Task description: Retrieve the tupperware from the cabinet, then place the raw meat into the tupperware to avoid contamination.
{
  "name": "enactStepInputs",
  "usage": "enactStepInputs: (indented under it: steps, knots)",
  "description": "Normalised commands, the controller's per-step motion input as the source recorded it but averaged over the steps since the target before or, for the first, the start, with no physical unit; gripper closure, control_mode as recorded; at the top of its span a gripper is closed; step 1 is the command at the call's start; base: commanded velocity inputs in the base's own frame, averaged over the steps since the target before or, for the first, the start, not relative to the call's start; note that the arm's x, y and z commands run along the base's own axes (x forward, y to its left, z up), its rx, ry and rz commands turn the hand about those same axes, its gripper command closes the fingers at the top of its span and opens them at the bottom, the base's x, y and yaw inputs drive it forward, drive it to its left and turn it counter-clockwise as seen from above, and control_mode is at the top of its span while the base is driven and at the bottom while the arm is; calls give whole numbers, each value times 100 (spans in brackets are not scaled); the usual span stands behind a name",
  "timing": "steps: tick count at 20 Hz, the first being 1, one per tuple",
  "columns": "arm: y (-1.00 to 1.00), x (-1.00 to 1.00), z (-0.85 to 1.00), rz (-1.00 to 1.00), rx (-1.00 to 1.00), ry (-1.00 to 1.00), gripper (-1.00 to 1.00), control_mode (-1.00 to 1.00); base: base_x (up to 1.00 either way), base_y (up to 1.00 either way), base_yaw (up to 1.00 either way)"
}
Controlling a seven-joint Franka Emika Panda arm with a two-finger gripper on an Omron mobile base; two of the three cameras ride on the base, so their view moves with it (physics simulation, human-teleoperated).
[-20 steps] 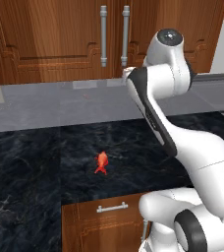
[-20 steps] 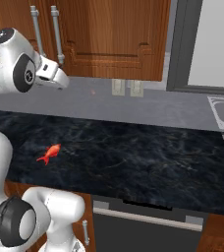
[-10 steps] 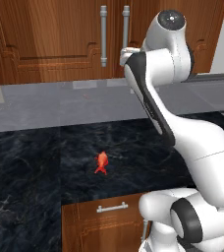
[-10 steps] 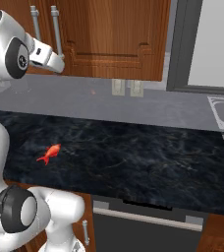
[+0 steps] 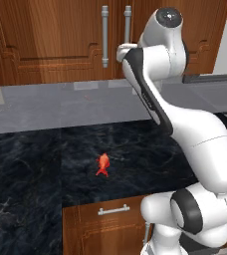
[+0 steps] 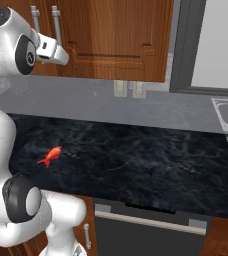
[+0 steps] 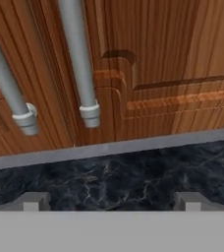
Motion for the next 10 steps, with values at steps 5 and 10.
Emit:
enactStepInputs:
  steps: [5,10]
  knots:
    - [18,52,0,12,-3,0,-100,-100,0,0,0]
    - [23,43,0,1,-4,-1,-100,-100,0,0,0]
